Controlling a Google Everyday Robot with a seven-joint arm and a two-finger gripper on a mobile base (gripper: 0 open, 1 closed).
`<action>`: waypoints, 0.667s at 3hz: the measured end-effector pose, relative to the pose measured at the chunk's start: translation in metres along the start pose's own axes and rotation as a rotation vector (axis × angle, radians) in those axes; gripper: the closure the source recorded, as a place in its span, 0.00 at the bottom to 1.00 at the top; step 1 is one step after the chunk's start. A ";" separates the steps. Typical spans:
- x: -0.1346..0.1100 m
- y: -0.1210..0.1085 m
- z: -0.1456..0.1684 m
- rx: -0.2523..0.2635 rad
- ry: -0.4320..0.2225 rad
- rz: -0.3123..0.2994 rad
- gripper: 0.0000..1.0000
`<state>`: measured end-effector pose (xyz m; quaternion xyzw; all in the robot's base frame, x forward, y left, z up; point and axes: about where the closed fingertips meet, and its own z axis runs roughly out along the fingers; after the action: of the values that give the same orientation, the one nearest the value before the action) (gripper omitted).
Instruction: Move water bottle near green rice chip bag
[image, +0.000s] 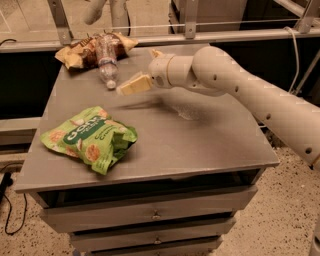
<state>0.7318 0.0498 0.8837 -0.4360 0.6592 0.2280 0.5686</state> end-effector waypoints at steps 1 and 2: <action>-0.004 0.007 0.028 0.034 0.029 0.021 0.00; -0.005 0.017 0.051 0.045 0.059 0.038 0.00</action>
Offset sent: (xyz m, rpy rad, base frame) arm 0.0202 0.0814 -0.0211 -0.0480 0.0839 -0.0955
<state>0.7455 0.1009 0.8720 -0.4170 0.6888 0.2110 0.5542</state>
